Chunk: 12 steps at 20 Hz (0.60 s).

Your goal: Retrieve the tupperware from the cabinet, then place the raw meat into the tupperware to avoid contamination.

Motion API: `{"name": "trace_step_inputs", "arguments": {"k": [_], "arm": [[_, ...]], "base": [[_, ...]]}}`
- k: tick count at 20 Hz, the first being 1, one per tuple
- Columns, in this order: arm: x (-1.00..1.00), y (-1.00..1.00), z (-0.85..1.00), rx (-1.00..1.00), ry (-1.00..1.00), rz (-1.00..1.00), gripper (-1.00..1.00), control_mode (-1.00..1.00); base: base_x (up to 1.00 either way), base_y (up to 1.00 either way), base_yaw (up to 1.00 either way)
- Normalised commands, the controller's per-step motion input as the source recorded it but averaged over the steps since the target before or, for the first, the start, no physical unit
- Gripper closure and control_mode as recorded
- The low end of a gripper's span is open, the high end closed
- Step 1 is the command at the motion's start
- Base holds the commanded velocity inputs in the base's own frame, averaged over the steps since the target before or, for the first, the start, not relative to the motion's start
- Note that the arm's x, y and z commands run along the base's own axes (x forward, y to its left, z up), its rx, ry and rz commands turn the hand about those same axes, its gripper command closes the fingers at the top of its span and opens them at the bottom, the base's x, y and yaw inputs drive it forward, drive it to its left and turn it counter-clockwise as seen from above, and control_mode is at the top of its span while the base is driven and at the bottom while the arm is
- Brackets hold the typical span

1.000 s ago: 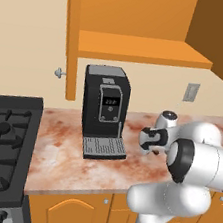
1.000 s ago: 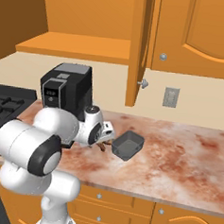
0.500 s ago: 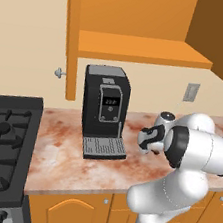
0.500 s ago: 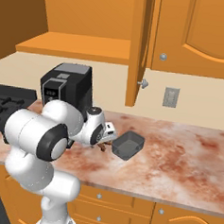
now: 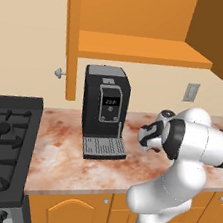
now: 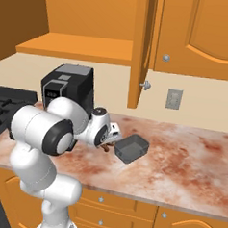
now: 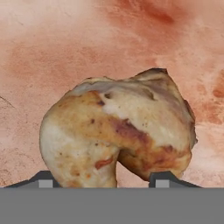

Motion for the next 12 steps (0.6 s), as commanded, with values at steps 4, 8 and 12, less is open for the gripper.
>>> {"name": "trace_step_inputs", "arguments": {"k": [4, 8, 12], "arm": [[0.09, -0.02, -0.15, 0.00, 0.00, 0.00, 1.00, -1.00], [0.04, 0.00, -0.15, 0.00, 0.02, 0.00, 1.00, -1.00], [0.00, 0.00, -0.10, 0.00, 0.03, 0.00, 1.00, -1.00]], "base": [[0.00, 0.00, 0.00], [0.00, 0.00, 0.00], [0.00, 0.00, 0.00]]}}
